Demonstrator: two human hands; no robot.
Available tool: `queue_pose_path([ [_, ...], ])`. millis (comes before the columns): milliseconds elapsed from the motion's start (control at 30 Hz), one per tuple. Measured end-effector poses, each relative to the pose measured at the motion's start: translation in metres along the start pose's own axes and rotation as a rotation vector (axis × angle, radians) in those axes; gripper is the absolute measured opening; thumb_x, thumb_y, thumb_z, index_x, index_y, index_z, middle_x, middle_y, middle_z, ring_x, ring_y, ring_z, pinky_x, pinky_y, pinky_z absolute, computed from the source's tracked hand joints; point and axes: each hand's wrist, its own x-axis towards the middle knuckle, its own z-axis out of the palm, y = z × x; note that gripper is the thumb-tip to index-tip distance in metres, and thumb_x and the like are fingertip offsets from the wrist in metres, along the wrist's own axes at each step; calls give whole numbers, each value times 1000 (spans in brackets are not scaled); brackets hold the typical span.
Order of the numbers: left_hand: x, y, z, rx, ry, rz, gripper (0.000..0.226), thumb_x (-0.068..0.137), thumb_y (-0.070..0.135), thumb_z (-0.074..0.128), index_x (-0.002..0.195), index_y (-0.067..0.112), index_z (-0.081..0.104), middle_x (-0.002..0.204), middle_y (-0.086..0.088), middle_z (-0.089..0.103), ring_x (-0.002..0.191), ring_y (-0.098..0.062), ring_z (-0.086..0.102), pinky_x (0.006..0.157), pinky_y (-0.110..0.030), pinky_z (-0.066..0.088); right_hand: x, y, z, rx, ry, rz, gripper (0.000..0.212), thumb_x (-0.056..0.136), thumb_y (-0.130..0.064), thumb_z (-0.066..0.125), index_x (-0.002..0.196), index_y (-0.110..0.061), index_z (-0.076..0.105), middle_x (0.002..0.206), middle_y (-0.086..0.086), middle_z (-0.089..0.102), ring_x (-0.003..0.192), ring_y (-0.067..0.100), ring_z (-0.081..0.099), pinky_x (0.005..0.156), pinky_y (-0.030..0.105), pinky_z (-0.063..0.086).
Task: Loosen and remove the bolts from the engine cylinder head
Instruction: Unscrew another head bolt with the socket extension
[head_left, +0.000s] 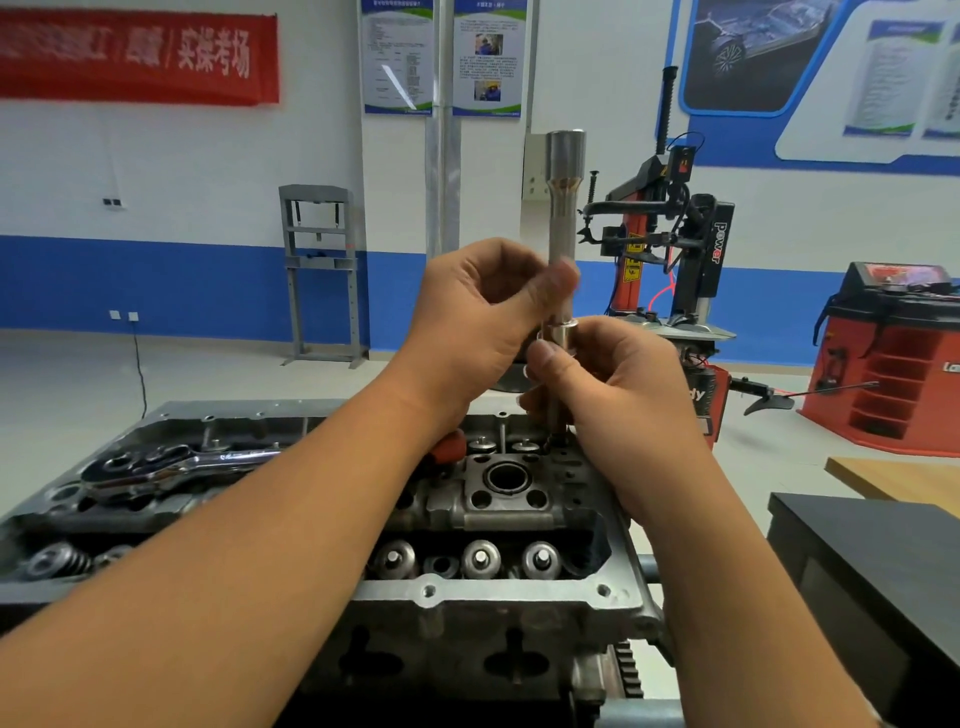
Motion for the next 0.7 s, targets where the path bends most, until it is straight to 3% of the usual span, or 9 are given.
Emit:
queue_pose_path([
  [100, 3, 0, 0, -25, 66, -91, 37, 109, 31, 51, 86, 5, 64, 83, -19, 68, 39, -2, 51, 41, -14, 38, 2, -2, 0, -34, -17, 31, 7, 100, -19, 69, 93, -15, 71, 83, 7, 75, 71, 22, 77, 71, 50, 65],
  [300, 4, -1, 0, 48, 80, -214, 39, 113, 28, 44, 87, 9, 65, 73, -6, 67, 38, -6, 41, 39, -17, 34, 5, -10, -1, -44, -8, 56, 10, 99, -17, 69, 90, -16, 68, 82, 11, 74, 68, 24, 77, 74, 62, 62],
  [433, 5, -3, -2, 92, 97, -289, 34, 113, 23, 45, 89, 10, 66, 68, -1, 66, 38, -6, 40, 38, -18, 34, 6, -25, 1, -3, 57, -4, 9, 101, -15, 67, 93, -11, 68, 82, 10, 74, 69, 24, 76, 72, 53, 65],
  [533, 6, -4, -2, 108, 71, -360, 30, 112, 19, 48, 90, 11, 66, 58, 5, 64, 40, -9, 39, 39, -20, 31, 6, -45, -1, 191, 129, -48, 14, 102, -19, 64, 92, -10, 67, 76, 6, 75, 66, 25, 75, 63, 43, 65],
  [700, 2, -3, 0, 287, -148, -459, 21, 107, 12, 56, 94, 7, 72, 73, -4, 75, 46, -10, 45, 46, -23, 34, 8, -52, -16, 300, 255, -26, 16, 102, -24, 65, 93, -11, 65, 72, 3, 72, 67, 27, 76, 58, 40, 63],
])
